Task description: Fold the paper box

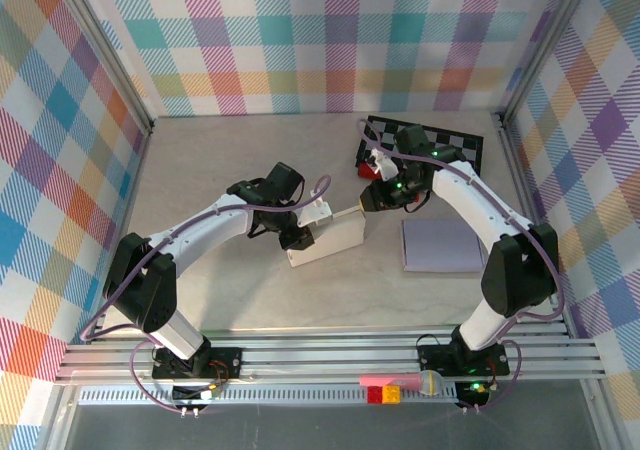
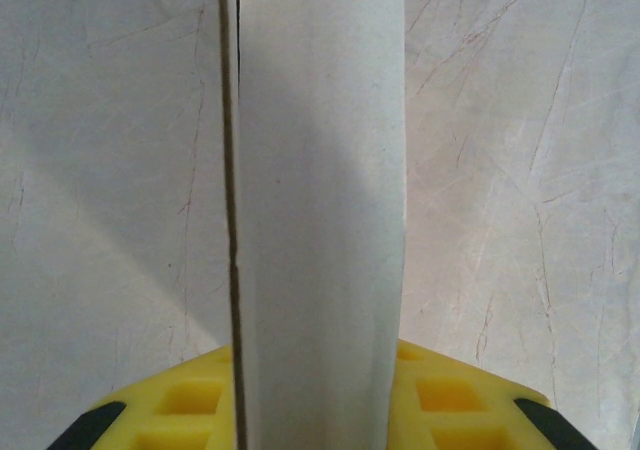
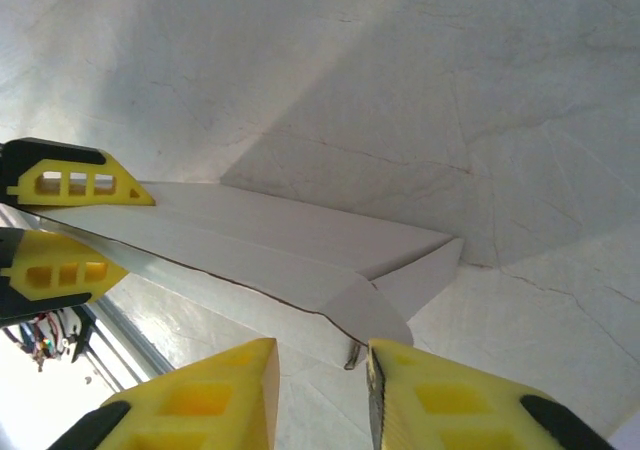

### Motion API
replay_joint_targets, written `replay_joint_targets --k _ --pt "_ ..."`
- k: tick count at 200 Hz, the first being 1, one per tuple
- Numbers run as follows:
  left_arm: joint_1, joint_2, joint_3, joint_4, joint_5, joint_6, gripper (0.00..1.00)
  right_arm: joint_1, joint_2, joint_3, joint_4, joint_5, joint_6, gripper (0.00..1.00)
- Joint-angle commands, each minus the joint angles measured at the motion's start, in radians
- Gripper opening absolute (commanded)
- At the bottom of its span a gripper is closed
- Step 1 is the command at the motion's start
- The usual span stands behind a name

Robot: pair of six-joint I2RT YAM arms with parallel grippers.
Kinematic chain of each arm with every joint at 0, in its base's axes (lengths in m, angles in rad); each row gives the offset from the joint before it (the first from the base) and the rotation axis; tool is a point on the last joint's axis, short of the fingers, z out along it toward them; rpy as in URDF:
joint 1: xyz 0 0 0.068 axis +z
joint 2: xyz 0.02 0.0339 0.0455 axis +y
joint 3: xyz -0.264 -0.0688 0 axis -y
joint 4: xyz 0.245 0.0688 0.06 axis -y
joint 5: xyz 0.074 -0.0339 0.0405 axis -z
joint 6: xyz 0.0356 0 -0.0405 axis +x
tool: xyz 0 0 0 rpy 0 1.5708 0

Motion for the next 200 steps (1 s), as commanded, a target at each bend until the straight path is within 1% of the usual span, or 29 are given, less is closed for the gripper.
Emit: replay_joint_targets --k 1,12,36,64,97,126,155,200 --pt "0.011 -0.002 0.027 -0.026 0.037 0.011 0.21 0.008 -0.035 -0.019 0.019 0.026 -0.026 0.33" --pt "0.011 -0.004 0.024 -0.028 0.037 0.012 0.21 0.009 -0.04 -0.004 0.026 0.021 -0.019 0.37" --pt "0.011 -0.005 0.022 -0.026 0.036 0.012 0.21 0.006 -0.014 0.012 0.025 -0.013 -0.009 0.41" --pt "0.011 -0.005 0.024 -0.029 0.033 0.012 0.21 0.001 0.027 -0.001 0.027 -0.088 -0.009 0.42" --pt "0.011 -0.008 0.023 -0.031 0.036 0.012 0.21 0.0 0.031 -0.016 0.035 -0.113 -0.004 0.43" --pt "0.011 -0.007 0.025 -0.033 0.036 0.012 0.21 0.0 0.024 -0.025 0.033 -0.125 -0.004 0.38" --pt "0.011 -0.004 0.028 -0.033 0.037 0.012 0.21 -0.001 0.009 -0.043 0.031 -0.098 -0.001 0.31" --pt "0.012 -0.001 0.03 -0.034 0.042 0.012 0.21 0.001 0.015 -0.041 0.028 -0.075 -0.003 0.24"
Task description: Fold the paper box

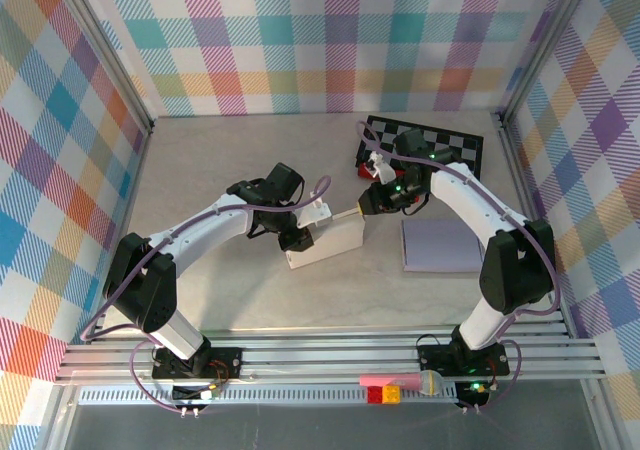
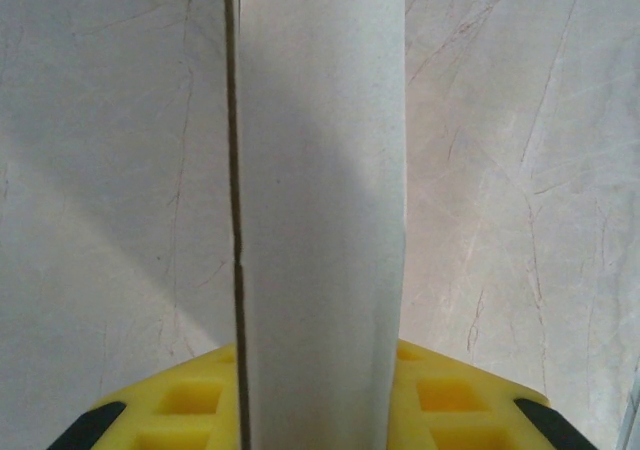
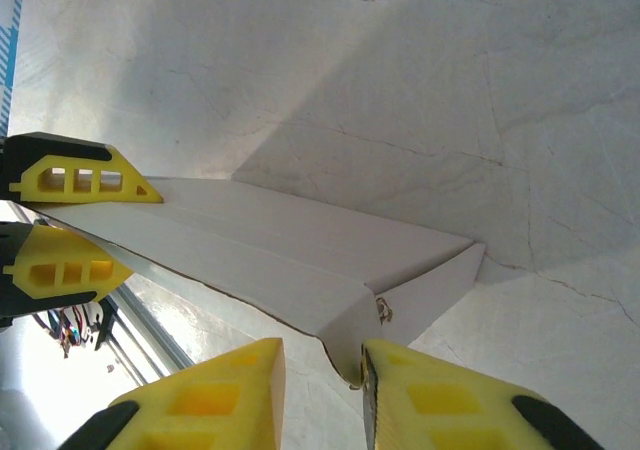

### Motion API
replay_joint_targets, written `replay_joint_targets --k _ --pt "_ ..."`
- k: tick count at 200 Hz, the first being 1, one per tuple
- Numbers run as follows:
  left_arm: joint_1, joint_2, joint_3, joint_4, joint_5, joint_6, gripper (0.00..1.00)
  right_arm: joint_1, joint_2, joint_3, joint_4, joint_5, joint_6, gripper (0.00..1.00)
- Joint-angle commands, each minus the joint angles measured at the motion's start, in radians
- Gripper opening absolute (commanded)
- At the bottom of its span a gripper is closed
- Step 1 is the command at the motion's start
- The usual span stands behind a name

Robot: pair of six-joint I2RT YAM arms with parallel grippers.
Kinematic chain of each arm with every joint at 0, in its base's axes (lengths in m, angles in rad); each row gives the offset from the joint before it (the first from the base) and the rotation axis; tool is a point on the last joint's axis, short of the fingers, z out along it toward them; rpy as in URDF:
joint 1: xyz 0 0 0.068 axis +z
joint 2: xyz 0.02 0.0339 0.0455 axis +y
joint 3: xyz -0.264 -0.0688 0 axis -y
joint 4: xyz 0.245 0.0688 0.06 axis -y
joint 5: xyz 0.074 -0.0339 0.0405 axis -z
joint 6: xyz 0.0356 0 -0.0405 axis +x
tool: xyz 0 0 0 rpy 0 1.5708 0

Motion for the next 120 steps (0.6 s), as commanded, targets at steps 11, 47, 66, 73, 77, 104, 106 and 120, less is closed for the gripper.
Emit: replay_joint_targets --k 11,47,66,73,77,104,106,120 --pt "0.011 -0.001 0.031 -0.013 0.033 0.012 0.21 0.001 -0.006 -0.002 -0.002 0.004 -0.005 0.22" --pt "0.013 0.001 0.031 -0.013 0.034 0.012 0.21 0.001 -0.009 -0.004 -0.011 0.014 -0.011 0.18" --pt "0.012 0.002 0.032 -0.012 0.035 0.012 0.21 0.001 -0.013 -0.007 -0.012 0.023 -0.013 0.17" --pt "0.012 0.004 0.034 -0.013 0.036 0.012 0.21 0.001 -0.015 -0.01 -0.012 0.029 -0.015 0.17" --pt "0.012 0.004 0.035 -0.013 0.036 0.012 0.21 0.002 -0.015 -0.01 -0.013 0.033 -0.015 0.16" --pt "0.011 0.009 0.04 -0.015 0.039 0.012 0.21 0.007 -0.013 -0.003 -0.018 0.059 -0.015 0.15" --pt "0.012 0.009 0.04 -0.016 0.039 0.012 0.21 0.009 -0.013 -0.004 -0.018 0.061 -0.016 0.15" --pt "0.012 0.01 0.041 -0.015 0.039 0.012 0.21 0.016 -0.012 0.0 -0.02 0.078 -0.017 0.15"
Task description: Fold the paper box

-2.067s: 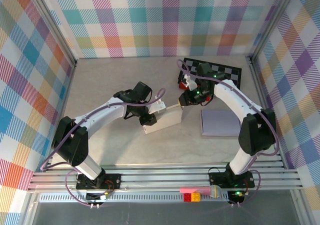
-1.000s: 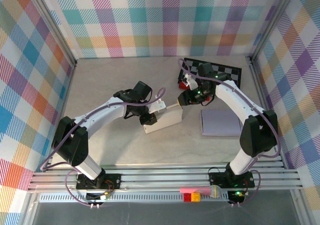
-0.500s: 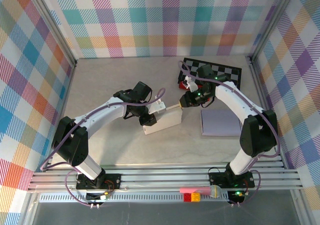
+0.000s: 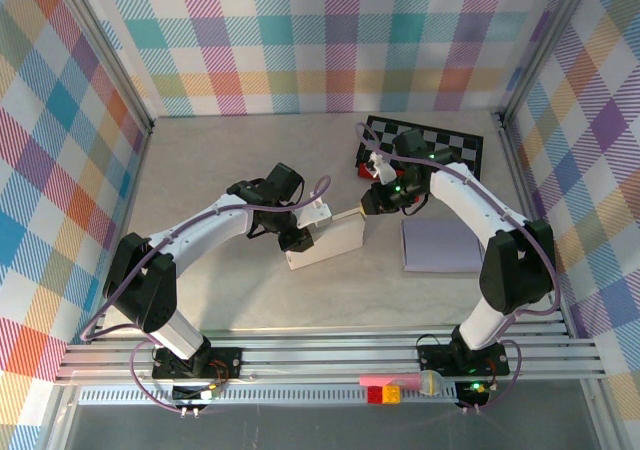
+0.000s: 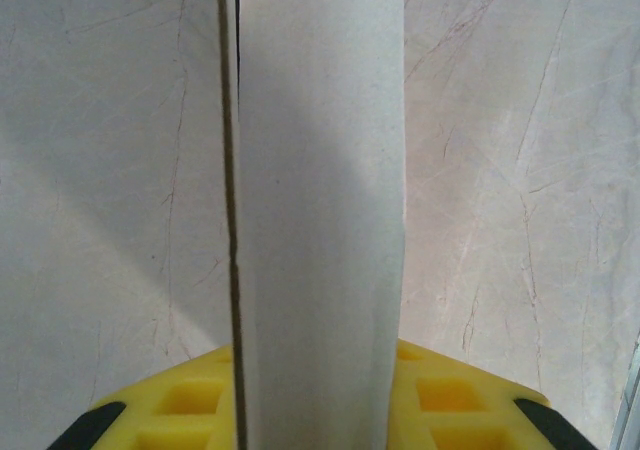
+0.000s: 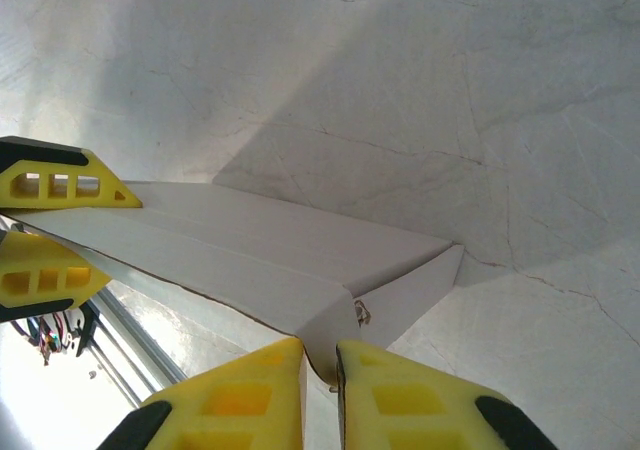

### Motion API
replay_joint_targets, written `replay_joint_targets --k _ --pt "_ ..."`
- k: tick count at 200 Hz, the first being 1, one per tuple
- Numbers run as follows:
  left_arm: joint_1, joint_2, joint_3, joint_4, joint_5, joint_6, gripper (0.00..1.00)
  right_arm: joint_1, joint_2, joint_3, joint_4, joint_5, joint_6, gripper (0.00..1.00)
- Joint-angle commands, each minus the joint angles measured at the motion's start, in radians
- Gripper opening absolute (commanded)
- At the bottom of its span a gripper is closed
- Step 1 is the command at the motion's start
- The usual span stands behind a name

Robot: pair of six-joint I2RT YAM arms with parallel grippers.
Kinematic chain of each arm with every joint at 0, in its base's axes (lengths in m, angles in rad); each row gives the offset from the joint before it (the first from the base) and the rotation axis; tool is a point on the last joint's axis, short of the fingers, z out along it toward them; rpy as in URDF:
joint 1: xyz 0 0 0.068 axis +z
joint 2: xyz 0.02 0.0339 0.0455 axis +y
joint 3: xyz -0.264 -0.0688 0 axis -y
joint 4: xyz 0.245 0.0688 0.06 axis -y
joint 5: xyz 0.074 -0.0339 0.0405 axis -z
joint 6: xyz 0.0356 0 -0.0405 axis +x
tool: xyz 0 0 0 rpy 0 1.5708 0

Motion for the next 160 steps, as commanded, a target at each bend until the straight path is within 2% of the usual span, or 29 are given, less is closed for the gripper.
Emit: replay_joint_targets --k 1,38,87,136,160 --pt "0.012 0.01 0.041 -0.013 0.035 0.012 0.21 0.015 -0.012 0.0 -0.02 0.038 -0.017 0.15" --pt "0.012 0.007 0.037 -0.014 0.035 0.012 0.21 0.026 -0.017 -0.002 -0.018 0.085 -0.017 0.14" --pt "0.012 0.008 0.038 -0.013 0.034 0.009 0.21 0.048 -0.037 -0.001 -0.012 0.164 0.0 0.0" --pt "0.013 0.011 0.044 -0.01 0.025 0.0 0.2 0.08 -0.067 -0.023 0.002 0.252 0.061 0.0" --pt "0.012 0.012 0.045 -0.01 0.021 -0.001 0.19 0.081 -0.063 -0.004 -0.016 0.257 0.093 0.0"
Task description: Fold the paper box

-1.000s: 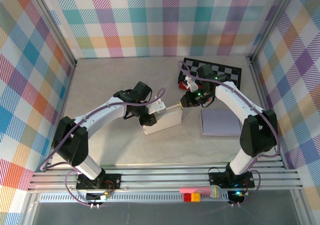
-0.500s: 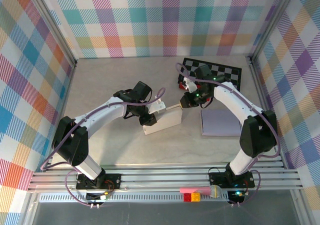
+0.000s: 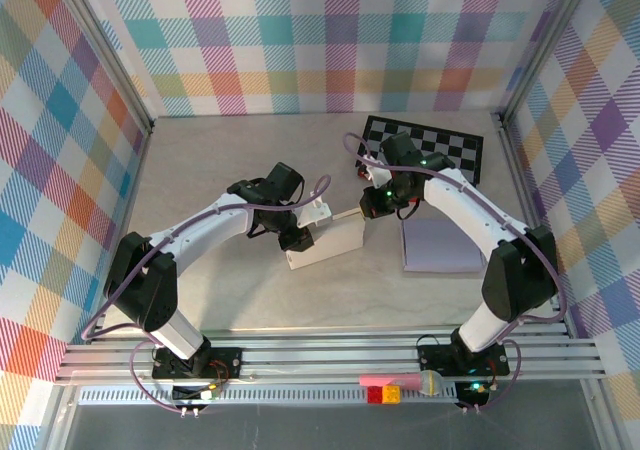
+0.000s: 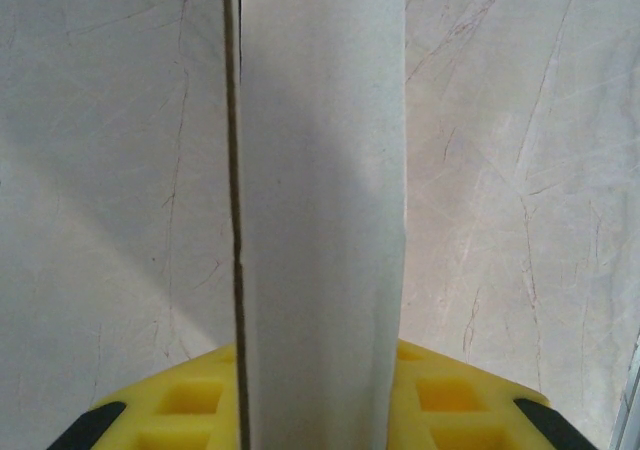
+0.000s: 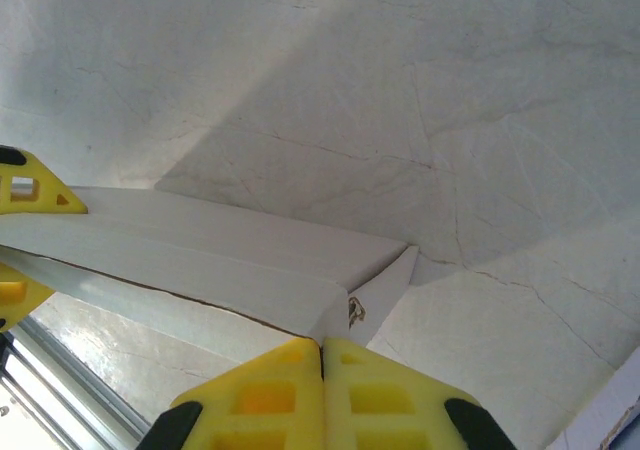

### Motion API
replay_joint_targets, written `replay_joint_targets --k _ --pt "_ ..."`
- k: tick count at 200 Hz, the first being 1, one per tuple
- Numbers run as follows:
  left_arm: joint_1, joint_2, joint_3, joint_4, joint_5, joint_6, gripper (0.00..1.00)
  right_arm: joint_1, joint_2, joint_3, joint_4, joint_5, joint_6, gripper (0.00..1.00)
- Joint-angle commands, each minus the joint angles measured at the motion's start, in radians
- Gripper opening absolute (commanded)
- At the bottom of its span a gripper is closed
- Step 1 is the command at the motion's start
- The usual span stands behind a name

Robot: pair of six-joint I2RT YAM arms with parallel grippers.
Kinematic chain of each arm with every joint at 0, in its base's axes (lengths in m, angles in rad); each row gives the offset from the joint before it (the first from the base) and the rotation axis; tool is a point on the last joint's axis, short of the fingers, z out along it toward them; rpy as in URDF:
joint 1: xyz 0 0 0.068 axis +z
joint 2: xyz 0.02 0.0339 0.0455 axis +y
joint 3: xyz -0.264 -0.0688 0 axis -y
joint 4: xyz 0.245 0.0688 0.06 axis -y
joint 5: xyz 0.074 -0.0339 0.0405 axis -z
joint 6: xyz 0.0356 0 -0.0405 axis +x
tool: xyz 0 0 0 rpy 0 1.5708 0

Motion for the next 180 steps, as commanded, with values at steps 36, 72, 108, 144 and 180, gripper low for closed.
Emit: replay_joint_targets --k 36,72,108,144,180 --pt "0.01 0.008 0.043 0.001 0.008 -0.017 0.2 0.003 -0.006 0.035 -0.063 0.074 0.099 0.0" --pt "0.01 0.012 0.046 0.002 0.01 -0.022 0.2 0.031 -0.005 0.032 -0.056 0.115 0.139 0.0" --pt "0.01 0.012 0.046 0.002 0.011 -0.023 0.2 0.054 -0.016 0.034 -0.052 0.14 0.191 0.0" --pt "0.01 0.012 0.048 0.001 0.01 -0.023 0.22 0.054 -0.004 0.066 -0.078 0.135 0.213 0.0" --pt "0.01 0.01 0.048 -0.001 0.01 -0.023 0.26 0.054 0.022 0.109 -0.106 0.128 0.227 0.0"
